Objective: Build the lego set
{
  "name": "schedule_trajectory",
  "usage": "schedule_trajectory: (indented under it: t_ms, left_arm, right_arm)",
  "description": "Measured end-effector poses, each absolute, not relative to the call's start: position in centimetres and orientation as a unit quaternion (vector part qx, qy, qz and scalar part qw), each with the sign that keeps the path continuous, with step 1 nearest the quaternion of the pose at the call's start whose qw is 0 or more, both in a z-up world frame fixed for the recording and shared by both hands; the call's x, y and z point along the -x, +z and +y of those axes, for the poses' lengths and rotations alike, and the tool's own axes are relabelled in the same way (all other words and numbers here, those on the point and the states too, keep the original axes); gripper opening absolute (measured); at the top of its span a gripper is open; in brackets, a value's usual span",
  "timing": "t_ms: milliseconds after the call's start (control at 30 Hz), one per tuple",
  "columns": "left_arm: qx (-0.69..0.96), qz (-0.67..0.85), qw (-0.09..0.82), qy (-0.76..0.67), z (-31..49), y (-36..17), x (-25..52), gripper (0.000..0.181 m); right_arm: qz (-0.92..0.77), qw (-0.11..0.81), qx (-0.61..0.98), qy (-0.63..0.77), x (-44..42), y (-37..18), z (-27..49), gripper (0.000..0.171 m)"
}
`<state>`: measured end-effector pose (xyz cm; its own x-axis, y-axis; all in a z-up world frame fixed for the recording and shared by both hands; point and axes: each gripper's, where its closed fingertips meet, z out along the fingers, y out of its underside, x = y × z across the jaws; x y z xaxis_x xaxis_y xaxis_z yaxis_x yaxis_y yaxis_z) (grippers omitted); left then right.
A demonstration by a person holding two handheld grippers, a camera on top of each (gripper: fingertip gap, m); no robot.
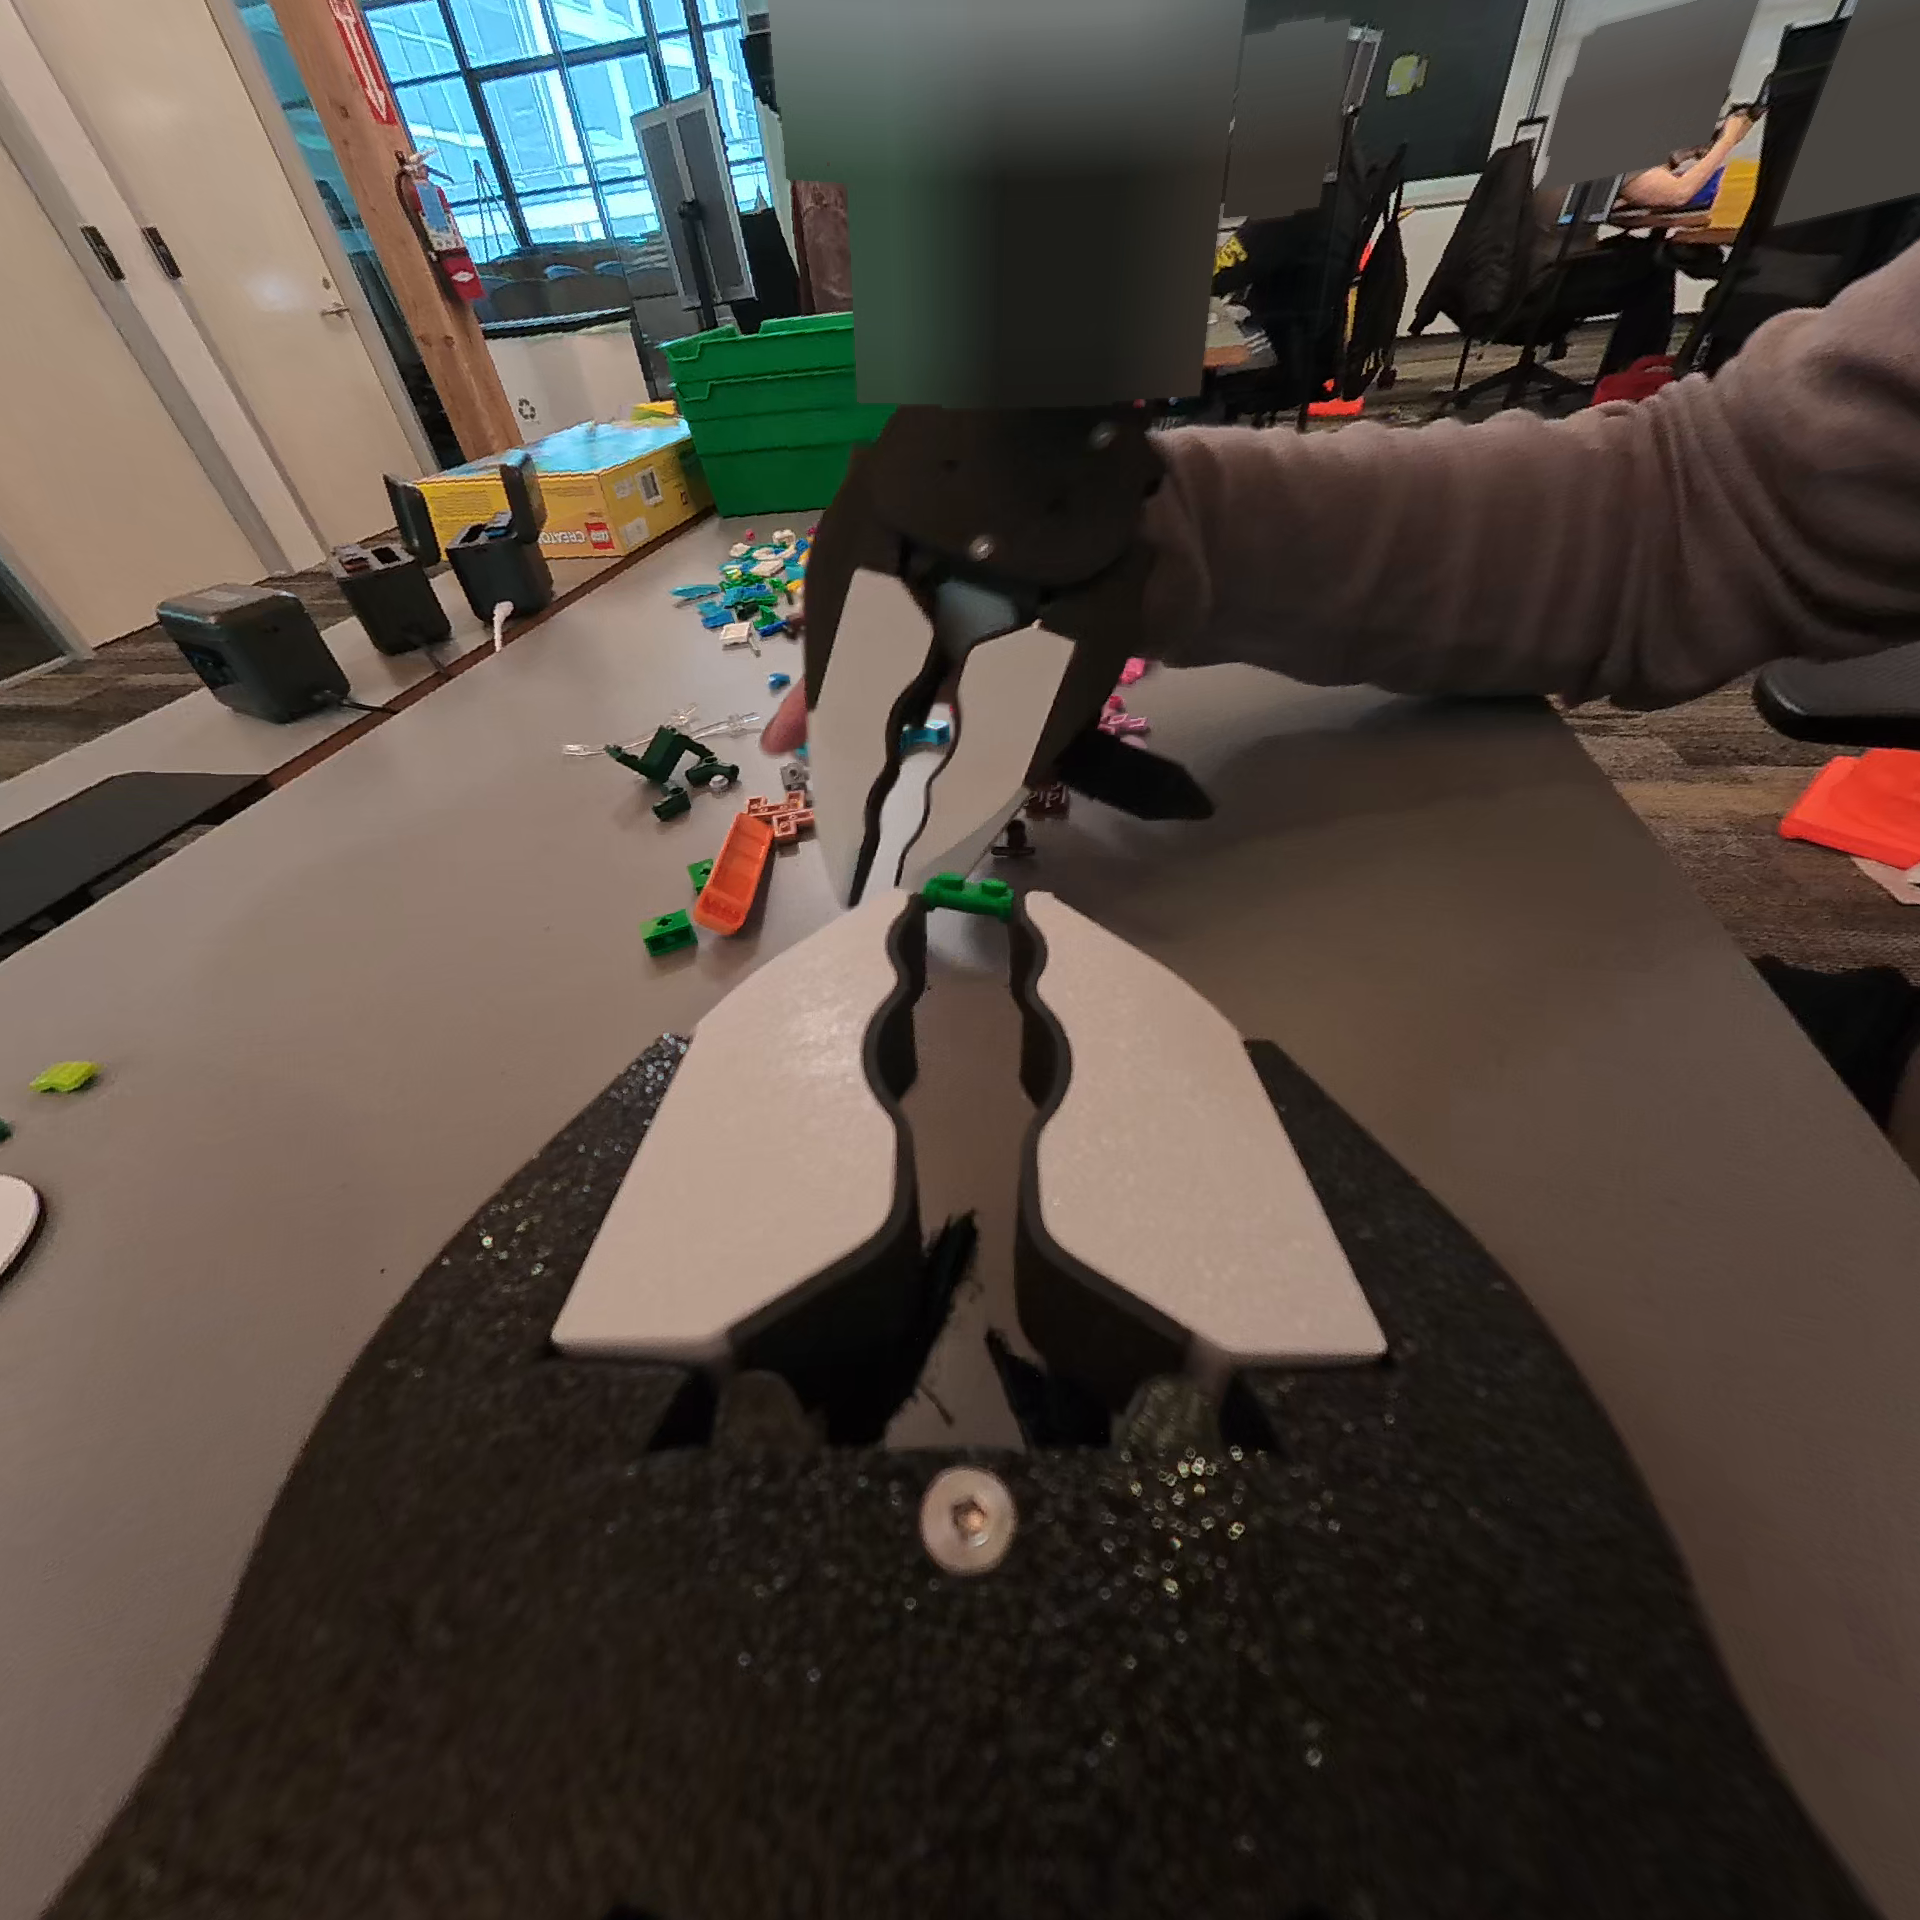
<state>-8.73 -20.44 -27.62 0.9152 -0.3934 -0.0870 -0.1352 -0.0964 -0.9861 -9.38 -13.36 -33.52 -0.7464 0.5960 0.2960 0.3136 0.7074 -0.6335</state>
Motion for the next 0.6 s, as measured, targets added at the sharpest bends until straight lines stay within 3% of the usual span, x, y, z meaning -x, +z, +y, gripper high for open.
schedule_trajectory:
  t_ms: [333, 400, 600]
  left_arm:
    - [0.732, 0.183, 0.648, -0.107, -20.5, -27.5, 8.6, 0.015]
    - [0.732, 0.186, 0.647, -0.106, -20.5, -27.6, 8.6, 0.015]
    - [0.732, 0.188, 0.646, -0.107, -20.5, -27.6, 8.5, 0.015]
  right_arm:
    - [-0.91, 0.157, 0.281, 0.26, 10.3, -35.5, -14.2, 0.008]
    - [-0.913, 0.159, 0.281, 0.25, 10.5, -35.5, -14.1, 0.0]
    - [-0.917, 0.166, 0.265, 0.249, 10.1, -34.7, -14.1, 0.0]
